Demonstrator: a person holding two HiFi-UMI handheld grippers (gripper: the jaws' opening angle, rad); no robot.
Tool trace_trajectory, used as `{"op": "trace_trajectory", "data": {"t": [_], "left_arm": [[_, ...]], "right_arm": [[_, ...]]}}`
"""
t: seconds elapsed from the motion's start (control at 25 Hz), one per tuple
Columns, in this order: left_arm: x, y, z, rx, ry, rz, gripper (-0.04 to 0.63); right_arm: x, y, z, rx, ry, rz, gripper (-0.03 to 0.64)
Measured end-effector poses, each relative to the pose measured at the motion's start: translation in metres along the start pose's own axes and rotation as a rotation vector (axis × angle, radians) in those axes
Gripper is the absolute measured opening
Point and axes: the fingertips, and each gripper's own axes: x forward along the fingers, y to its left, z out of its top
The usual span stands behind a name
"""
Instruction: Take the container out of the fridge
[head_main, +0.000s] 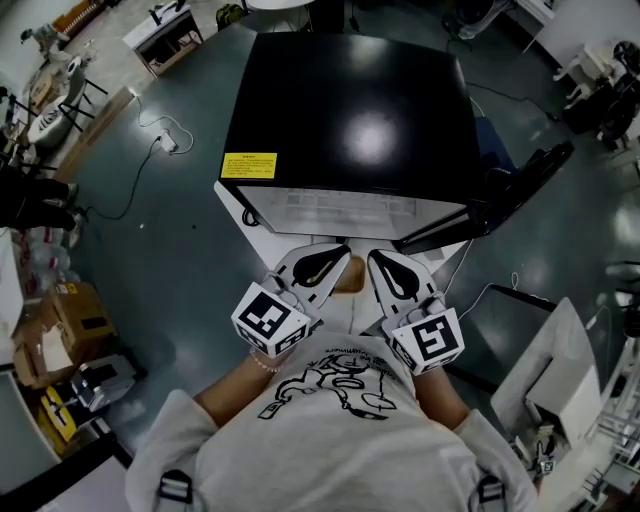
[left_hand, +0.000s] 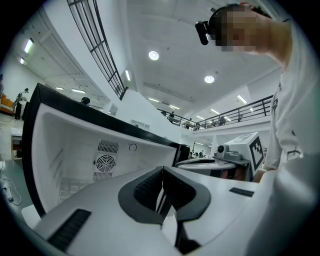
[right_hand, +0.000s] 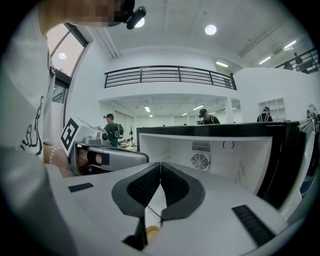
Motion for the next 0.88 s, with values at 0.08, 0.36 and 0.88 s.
{"op": "trace_trajectory", "data": {"t": [0.08,0.36,0.88], "left_arm": [[-0.0001,-0.0008,0.0012,0.0,-0.001,-0.001,0.017],[-0.0001,-0.0015,0.0013,-0.004,0.004,-0.003,0.017],[0.0004,-0.0019,0.0,-0.011,0.003,-0.006,0.017]], "right_arm": [[-0.0009,0.0004,0.0019,-0.001,-0.005,0.001,0.029],[-0.0023,0.0018,0.007,0.001,-0.013,0.005,0.029],[-0.0021,0.0009,0.0047,0.001,-0.007,0.001,0.029]]}}
